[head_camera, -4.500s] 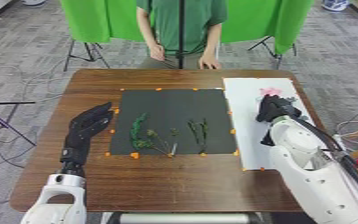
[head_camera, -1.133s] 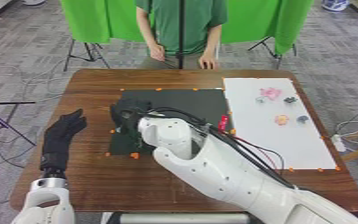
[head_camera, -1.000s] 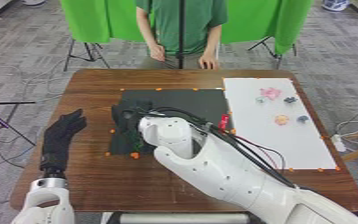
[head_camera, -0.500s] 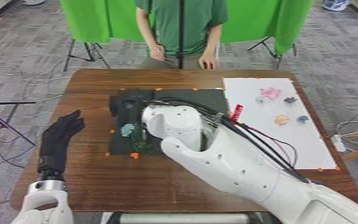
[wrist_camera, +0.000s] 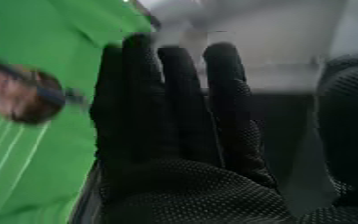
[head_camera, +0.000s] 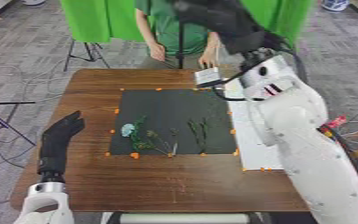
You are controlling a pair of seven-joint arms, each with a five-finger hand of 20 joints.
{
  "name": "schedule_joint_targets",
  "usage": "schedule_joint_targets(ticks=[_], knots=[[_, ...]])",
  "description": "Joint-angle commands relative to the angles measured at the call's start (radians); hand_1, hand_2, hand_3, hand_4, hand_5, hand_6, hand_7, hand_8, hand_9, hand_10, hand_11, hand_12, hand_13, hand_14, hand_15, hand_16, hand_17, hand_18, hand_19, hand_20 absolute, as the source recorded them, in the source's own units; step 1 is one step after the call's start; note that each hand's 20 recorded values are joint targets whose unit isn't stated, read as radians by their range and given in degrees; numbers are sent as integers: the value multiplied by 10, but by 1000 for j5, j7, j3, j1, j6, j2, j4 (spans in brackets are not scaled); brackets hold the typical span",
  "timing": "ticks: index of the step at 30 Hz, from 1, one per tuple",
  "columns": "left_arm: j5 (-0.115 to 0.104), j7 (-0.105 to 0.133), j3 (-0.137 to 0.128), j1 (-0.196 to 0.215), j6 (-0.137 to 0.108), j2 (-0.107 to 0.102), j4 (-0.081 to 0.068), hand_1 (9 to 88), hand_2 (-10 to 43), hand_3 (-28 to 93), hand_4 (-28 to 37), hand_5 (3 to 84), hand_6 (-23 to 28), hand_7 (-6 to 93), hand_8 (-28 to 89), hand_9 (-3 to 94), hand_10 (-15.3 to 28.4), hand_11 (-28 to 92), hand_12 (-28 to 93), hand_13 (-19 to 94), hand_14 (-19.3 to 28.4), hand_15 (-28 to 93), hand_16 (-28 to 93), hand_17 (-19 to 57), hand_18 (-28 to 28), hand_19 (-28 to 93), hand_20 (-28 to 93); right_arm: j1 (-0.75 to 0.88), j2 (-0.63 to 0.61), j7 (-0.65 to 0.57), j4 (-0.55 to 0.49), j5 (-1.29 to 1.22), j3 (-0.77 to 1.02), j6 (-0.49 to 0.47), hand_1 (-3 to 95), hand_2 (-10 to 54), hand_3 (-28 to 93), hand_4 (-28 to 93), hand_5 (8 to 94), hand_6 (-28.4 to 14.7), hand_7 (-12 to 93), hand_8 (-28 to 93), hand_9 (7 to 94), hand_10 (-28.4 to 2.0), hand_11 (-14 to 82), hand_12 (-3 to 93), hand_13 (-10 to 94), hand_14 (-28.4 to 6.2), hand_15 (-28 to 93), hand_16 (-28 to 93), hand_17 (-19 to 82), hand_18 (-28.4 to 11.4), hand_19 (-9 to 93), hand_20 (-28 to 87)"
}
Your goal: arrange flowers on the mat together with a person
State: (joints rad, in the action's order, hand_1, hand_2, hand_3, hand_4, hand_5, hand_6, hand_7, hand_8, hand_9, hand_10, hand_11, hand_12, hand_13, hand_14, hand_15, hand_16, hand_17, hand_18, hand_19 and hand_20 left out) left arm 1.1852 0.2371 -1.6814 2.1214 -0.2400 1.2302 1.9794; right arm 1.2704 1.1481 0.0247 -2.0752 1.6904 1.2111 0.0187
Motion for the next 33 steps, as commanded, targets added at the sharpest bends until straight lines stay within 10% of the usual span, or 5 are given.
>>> schedule_joint_targets(ticks=[1, 7, 33], knots=[[55, -11, 23, 19, 48, 18, 22, 243, 30, 685, -246, 443, 52, 141, -69, 427, 131, 188, 137, 336, 179, 172, 13, 38, 126, 113, 166, 617, 70, 155, -5, -617, 286, 11, 114, 34, 716, -147, 449, -10, 79, -64, 429, -153, 44, 158, 321, -146, 74, 236, 173, -155, 85, 287], [105, -20, 35, 25, 87, 18, 40, 246, 29, 681, -241, 446, 52, 143, -70, 429, 131, 190, 137, 337, 178, 172, 13, 39, 125, 113, 166, 834, 187, 172, -58, -546, 411, -17, 61, 45, 735, -167, 345, -2, 42, -60, 332, -138, 18, 125, 213, -118, 11, 190, 107, -133, 27, 241], [112, -4, 27, 29, 91, 23, 54, 245, 29, 678, -240, 448, 51, 146, -72, 433, 133, 189, 137, 340, 179, 171, 13, 39, 126, 112, 166, 902, 213, 211, -43, -538, 420, -39, 52, 45, 765, -169, 372, -5, 62, -65, 357, -138, 31, 117, 239, -117, 41, 164, 129, -137, 28, 232]])
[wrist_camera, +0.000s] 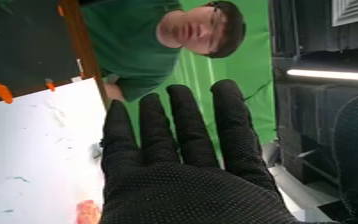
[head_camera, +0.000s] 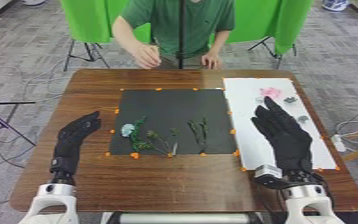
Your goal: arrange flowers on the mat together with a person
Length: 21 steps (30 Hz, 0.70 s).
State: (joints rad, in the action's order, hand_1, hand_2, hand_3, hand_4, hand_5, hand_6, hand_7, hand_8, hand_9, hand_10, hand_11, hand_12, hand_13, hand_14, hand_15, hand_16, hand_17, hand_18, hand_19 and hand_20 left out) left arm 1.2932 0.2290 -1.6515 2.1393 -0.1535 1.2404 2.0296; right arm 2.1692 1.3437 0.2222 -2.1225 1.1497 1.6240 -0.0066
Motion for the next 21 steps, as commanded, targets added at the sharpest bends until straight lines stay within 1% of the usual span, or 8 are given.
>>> schedule_joint_targets(ticks=[1, 2, 4, 7, 10, 17, 21], knots=[[2, 2, -3, 8, 7, 13, 3, 245, 28, 678, -240, 447, 51, 146, -72, 433, 132, 188, 137, 340, 179, 171, 13, 39, 126, 112, 166, 5, 20, 19, 4, 5, 11, -19, 52, 44, 766, -169, 372, -5, 62, -65, 357, -138, 31, 117, 239, -118, 41, 163, 130, -137, 28, 232], [3, 4, -4, 11, 6, 14, 5, 245, 28, 679, -241, 447, 51, 146, -72, 433, 132, 188, 137, 340, 179, 171, 13, 39, 126, 112, 166, 0, 19, 13, 6, 3, 12, -21, 52, 42, 767, -168, 373, -6, 62, -65, 356, -138, 30, 117, 239, -118, 41, 163, 130, -138, 28, 232], [4, 2, -4, 5, 8, 15, 1, 244, 27, 680, -241, 447, 51, 145, -72, 433, 132, 188, 137, 340, 179, 171, 13, 39, 126, 112, 166, 0, 20, 16, 7, 2, 13, -16, 52, 40, 769, -168, 373, -5, 62, -65, 356, -138, 30, 117, 240, -118, 42, 162, 131, -138, 28, 232], [2, 3, -4, 8, 6, 16, 1, 244, 27, 680, -241, 447, 51, 145, -72, 433, 132, 188, 137, 340, 178, 171, 13, 38, 126, 112, 167, 0, 19, 16, 6, -2, 11, -11, 51, 39, 770, -169, 374, -5, 63, -65, 358, -137, 31, 117, 241, -119, 44, 161, 131, -138, 27, 233], [1, 1, -3, 11, 4, 18, 3, 244, 27, 680, -241, 448, 52, 145, -72, 433, 131, 189, 138, 340, 178, 170, 13, 38, 126, 112, 167, 1, 21, 14, 6, -1, 11, -12, 52, 39, 771, -169, 375, -5, 64, -65, 358, -138, 31, 118, 242, -119, 46, 160, 132, -139, 27, 234], [2, -4, -5, 11, 10, 23, 3, 244, 28, 679, -242, 449, 52, 144, -72, 433, 132, 188, 138, 340, 177, 171, 14, 38, 126, 112, 167, 4, 22, 5, 6, -7, 9, -1, 54, 38, 771, -170, 379, -4, 67, -65, 362, -137, 33, 120, 254, -122, 55, 161, 137, -141, 29, 236], [1, -3, -9, 16, 10, 26, 6, 244, 29, 679, -241, 447, 51, 145, -71, 433, 131, 188, 138, 340, 178, 171, 14, 38, 126, 112, 167, 3, 24, 3, 7, -11, 10, -3, 57, 40, 770, -170, 384, -4, 71, -65, 367, -137, 34, 121, 261, -123, 61, 163, 141, -143, 31, 237]])
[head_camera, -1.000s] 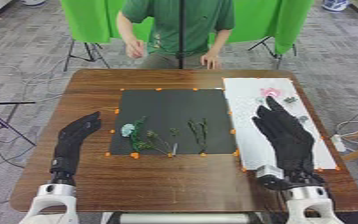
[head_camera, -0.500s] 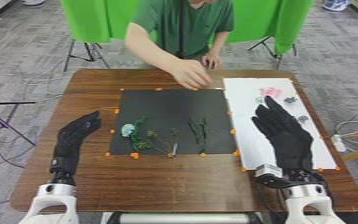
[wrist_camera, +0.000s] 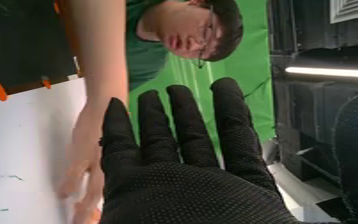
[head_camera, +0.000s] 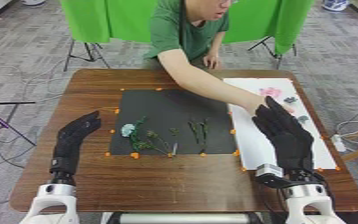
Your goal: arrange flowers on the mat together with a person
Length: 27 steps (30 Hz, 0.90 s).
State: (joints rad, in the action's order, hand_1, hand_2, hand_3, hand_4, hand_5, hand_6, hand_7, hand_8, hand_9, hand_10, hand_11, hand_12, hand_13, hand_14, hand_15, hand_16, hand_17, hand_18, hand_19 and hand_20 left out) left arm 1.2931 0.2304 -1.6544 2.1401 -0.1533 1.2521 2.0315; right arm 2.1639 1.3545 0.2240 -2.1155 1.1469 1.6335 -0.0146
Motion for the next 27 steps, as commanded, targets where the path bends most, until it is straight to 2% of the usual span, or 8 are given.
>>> schedule_joint_targets(ticks=[1, 14, 15, 22, 23, 25, 27], knots=[[-2, -6, -6, 14, 10, 13, 3, 244, 29, 678, -241, 448, 51, 144, -72, 433, 131, 188, 138, 340, 178, 171, 13, 38, 126, 112, 167, 8, 14, 2, -1, -7, 1, 9, 57, 40, 769, -170, 385, -4, 72, -65, 367, -137, 34, 121, 263, -122, 62, 163, 141, -143, 31, 237], [-6, -7, -8, 15, 10, 11, 4, 243, 29, 677, -240, 449, 52, 145, -72, 433, 132, 188, 137, 340, 178, 170, 14, 38, 125, 110, 166, 7, 17, 7, 0, -5, 10, 8, 58, 34, 775, -170, 390, -5, 76, -67, 368, -137, 34, 122, 263, -122, 65, 160, 144, -143, 28, 239], [-12, -5, -4, 15, 3, 3, 4, 244, 28, 677, -240, 449, 52, 145, -72, 433, 133, 188, 137, 340, 178, 170, 14, 38, 125, 110, 167, 8, 18, 8, 0, -4, 9, 8, 58, 34, 774, -171, 391, -5, 76, -68, 368, -136, 34, 123, 263, -122, 65, 160, 144, -143, 28, 239], [-8, -8, -13, 16, 12, 7, 3, 243, 28, 679, -241, 448, 51, 145, -71, 433, 132, 188, 138, 340, 178, 170, 14, 38, 125, 110, 167, 10, 16, 6, 1, -1, 10, 3, 61, 30, 774, -169, 394, -4, 78, -67, 369, -136, 35, 123, 264, -122, 67, 160, 144, -144, 30, 241], [-10, -8, -16, 12, 16, 9, -2, 243, 28, 679, -241, 448, 52, 144, -72, 433, 132, 188, 137, 340, 178, 169, 14, 38, 125, 110, 167, 9, 17, 6, 1, 0, 10, 6, 62, 29, 774, -169, 395, -5, 78, -67, 369, -137, 35, 124, 264, -122, 67, 161, 144, -144, 30, 241], [-17, -8, -22, 12, 5, 9, -7, 244, 28, 677, -242, 448, 52, 144, -71, 432, 132, 188, 137, 340, 178, 169, 14, 38, 126, 110, 167, 11, 17, 6, -1, -1, 10, 7, 62, 26, 775, -168, 396, -6, 78, -67, 370, -137, 35, 124, 265, -122, 67, 160, 144, -144, 30, 241], [-35, -4, -33, 15, -6, 10, -14, 244, 29, 677, -243, 448, 52, 143, -71, 432, 133, 187, 137, 340, 178, 168, 13, 39, 126, 109, 166, 7, 15, 5, 2, 0, 10, 6, 63, 25, 775, -169, 398, -6, 79, -67, 370, -137, 35, 125, 265, -121, 67, 160, 145, -144, 30, 241]])
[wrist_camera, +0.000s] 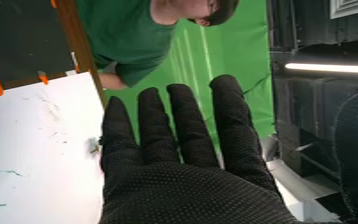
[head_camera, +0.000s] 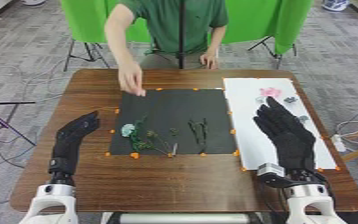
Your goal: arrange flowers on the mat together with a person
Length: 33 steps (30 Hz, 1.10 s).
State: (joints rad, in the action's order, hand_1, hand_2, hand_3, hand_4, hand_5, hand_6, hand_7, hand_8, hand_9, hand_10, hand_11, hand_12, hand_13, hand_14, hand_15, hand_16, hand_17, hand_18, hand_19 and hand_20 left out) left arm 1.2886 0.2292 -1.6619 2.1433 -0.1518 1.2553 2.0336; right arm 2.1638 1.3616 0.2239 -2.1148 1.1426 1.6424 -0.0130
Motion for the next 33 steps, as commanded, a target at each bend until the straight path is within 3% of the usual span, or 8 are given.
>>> schedule_joint_targets(ticks=[1, 4, 5, 8, 13, 24, 29, 33], knots=[[-46, 3, -29, 13, -19, 7, -21, 243, 31, 676, -244, 448, 52, 143, -71, 432, 133, 187, 137, 340, 178, 168, 13, 39, 126, 109, 166, 4, 7, 3, 2, 6, 0, 5, 63, 25, 774, -169, 398, -6, 79, -67, 370, -136, 35, 125, 264, -122, 68, 160, 145, -144, 30, 241], [-125, 23, -39, 16, -42, 6, -34, 193, 106, 682, -278, 453, 52, 135, -73, 433, 133, 179, 128, 344, 178, 159, 8, 45, 122, 104, 163, 7, 8, 4, 2, 6, 1, 3, 64, 24, 774, -168, 401, -6, 80, -67, 370, -136, 35, 125, 265, -122, 68, 161, 145, -144, 30, 241], [-142, 30, -42, 19, -49, 6, -37, 177, 141, 673, -281, 454, 54, 127, -75, 434, 134, 175, 125, 346, 176, 155, 6, 48, 120, 103, 162, 6, 7, 4, 3, 7, -1, 4, 63, 24, 775, -168, 402, -6, 80, -67, 370, -136, 35, 125, 265, -123, 68, 161, 145, -144, 30, 241], [-160, 34, -46, 22, -73, 4, -43, 162, 214, 645, -283, 458, 59, 109, -74, 446, 139, 165, 119, 355, 173, 143, 1, 60, 113, 105, 162, 6, 8, 5, 4, 8, 0, 4, 64, 23, 775, -169, 406, -7, 81, -67, 370, -137, 35, 125, 265, -123, 68, 161, 145, -144, 29, 241], [-163, 28, -48, 22, -78, 3, -45, 189, 269, 658, -283, 446, 65, 101, -72, 446, 139, 161, 115, 359, 169, 135, -6, 83, 106, 110, 164, 8, 6, 10, 2, 12, 1, 2, 70, 14, 774, -167, 407, -7, 82, -67, 370, -137, 35, 126, 264, -123, 67, 161, 145, -144, 29, 241], [-150, 21, -46, 18, -73, 5, -45, 203, 222, 674, -283, 446, 57, 121, -73, 444, 137, 176, 120, 359, 170, 149, -3, 70, 112, 115, 167, -12, -27, 12, -5, 36, 28, 13, 81, -5, 777, -167, 406, -7, 84, -68, 369, -137, 35, 127, 265, -121, 68, 162, 145, -144, 29, 242], [-143, 17, -44, 15, -70, 2, -45, 204, 209, 674, -283, 447, 57, 121, -73, 446, 138, 179, 121, 359, 172, 150, -3, 68, 113, 114, 165, -76, -138, -73, -22, 266, 103, 167, 104, -20, 765, -167, 406, -8, 87, -67, 375, -141, 40, 139, 271, -121, 73, 166, 153, -144, 37, 250], [-143, 18, -36, 7, -69, 0, -47, 205, 181, 672, -283, 448, 58, 122, -72, 445, 138, 180, 122, 359, 172, 151, -3, 66, 113, 114, 164, -147, -244, -230, 3, 510, 173, 238, 159, -53, 747, -155, 417, -20, 100, -69, 394, -149, 44, 157, 320, -138, 98, 190, 190, -146, 146, 313]])
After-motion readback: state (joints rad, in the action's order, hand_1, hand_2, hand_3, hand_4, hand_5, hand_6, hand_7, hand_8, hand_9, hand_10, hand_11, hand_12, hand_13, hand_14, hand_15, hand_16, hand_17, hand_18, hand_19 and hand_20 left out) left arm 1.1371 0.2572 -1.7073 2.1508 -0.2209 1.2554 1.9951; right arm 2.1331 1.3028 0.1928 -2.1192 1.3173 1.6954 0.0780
